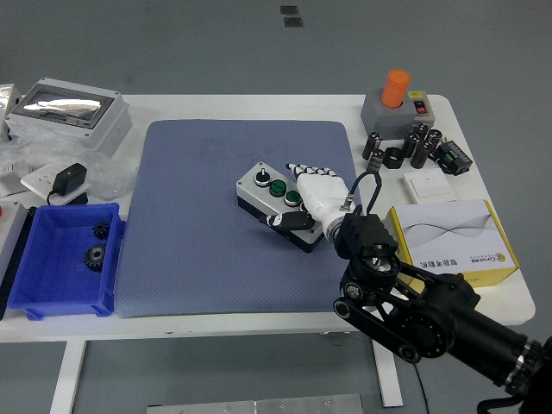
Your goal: Pick up the button,place it on the desk,press the button,press the button
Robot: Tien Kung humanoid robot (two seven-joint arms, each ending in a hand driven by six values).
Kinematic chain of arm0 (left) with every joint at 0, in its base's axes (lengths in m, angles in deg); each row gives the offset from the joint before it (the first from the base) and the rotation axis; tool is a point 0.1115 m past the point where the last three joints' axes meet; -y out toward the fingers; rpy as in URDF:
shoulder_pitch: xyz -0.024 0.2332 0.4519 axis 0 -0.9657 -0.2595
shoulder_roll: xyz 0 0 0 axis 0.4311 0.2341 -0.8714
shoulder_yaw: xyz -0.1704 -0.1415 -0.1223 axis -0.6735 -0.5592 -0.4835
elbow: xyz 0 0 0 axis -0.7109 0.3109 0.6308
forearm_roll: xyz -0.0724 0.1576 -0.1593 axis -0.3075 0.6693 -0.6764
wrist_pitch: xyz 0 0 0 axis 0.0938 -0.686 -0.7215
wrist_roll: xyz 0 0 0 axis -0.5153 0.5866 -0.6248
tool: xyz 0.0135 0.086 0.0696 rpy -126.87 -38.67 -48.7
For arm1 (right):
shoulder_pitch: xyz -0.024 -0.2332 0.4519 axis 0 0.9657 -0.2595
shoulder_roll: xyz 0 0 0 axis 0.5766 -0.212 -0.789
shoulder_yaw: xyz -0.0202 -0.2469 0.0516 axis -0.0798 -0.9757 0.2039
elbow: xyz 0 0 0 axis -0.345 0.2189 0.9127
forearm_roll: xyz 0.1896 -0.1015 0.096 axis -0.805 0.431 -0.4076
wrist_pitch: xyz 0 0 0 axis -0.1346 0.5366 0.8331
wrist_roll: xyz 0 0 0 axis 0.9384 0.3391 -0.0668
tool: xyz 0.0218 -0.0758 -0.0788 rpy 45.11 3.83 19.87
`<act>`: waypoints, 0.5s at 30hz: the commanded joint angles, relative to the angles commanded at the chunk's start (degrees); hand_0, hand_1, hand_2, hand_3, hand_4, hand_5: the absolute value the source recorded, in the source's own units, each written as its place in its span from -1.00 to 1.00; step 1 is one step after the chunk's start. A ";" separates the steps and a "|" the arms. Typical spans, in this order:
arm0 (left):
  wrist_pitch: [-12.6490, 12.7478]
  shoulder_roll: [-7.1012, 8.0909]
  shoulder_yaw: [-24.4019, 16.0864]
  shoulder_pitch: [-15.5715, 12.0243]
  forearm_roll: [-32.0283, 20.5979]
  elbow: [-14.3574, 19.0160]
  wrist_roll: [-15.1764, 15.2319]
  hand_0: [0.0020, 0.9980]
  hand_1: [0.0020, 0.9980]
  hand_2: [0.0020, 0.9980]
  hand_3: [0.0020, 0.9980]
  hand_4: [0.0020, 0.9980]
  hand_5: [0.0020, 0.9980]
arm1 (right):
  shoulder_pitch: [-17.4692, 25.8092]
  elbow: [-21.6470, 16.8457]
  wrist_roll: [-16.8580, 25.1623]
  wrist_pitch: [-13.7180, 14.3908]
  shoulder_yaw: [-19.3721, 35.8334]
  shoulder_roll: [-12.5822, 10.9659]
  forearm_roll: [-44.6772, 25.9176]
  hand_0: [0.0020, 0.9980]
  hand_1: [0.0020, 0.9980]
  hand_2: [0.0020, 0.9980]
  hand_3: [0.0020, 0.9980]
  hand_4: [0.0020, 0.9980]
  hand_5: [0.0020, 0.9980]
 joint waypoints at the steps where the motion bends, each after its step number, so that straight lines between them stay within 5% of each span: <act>1: -0.01 0.00 0.00 0.00 0.00 0.00 0.00 0.34 0.25 0.27 0.56 0.91 0.35 | -0.04 0.08 -0.09 -0.05 -0.14 0.02 -0.10 0.94 0.92 1.00 1.00 1.00 0.34; 2: -0.01 0.00 0.01 0.01 0.00 0.00 0.00 0.34 0.25 0.27 0.56 0.91 0.35 | -0.08 0.14 -0.16 -0.09 -0.26 0.03 -0.18 0.94 0.92 1.00 1.00 1.00 0.34; 3: -0.03 0.00 0.01 0.02 0.01 -0.01 0.02 0.34 0.25 0.27 0.55 0.91 0.35 | -0.16 0.24 -0.32 -0.17 -0.54 0.06 -0.36 0.48 0.67 0.83 1.00 1.00 0.34; 8: -0.12 -0.02 -0.08 0.15 0.20 -0.07 0.20 0.34 0.25 0.27 0.55 0.91 0.35 | -0.67 0.51 -0.80 -0.24 -2.38 0.21 -1.00 0.48 0.67 0.83 1.00 1.00 0.34; 9: -0.15 -0.03 -0.11 0.20 0.27 -0.10 0.26 0.34 0.25 0.27 0.55 0.91 0.35 | -0.87 0.54 -0.87 -0.08 -2.87 0.21 -0.93 0.06 0.36 0.55 1.00 0.94 -0.04; 14: -0.30 -0.03 -0.28 0.45 0.61 -0.23 0.55 0.34 0.25 0.27 0.55 0.91 0.35 | -1.79 1.38 -1.31 0.63 -5.06 0.19 0.62 0.06 0.36 0.55 1.00 0.94 -0.04; 15: -0.32 -0.02 -0.30 0.48 0.64 -0.25 0.60 0.34 0.25 0.27 0.55 0.91 0.34 | -1.88 1.71 -1.44 0.63 -5.39 0.21 0.79 -0.14 0.25 0.43 0.87 0.82 -0.14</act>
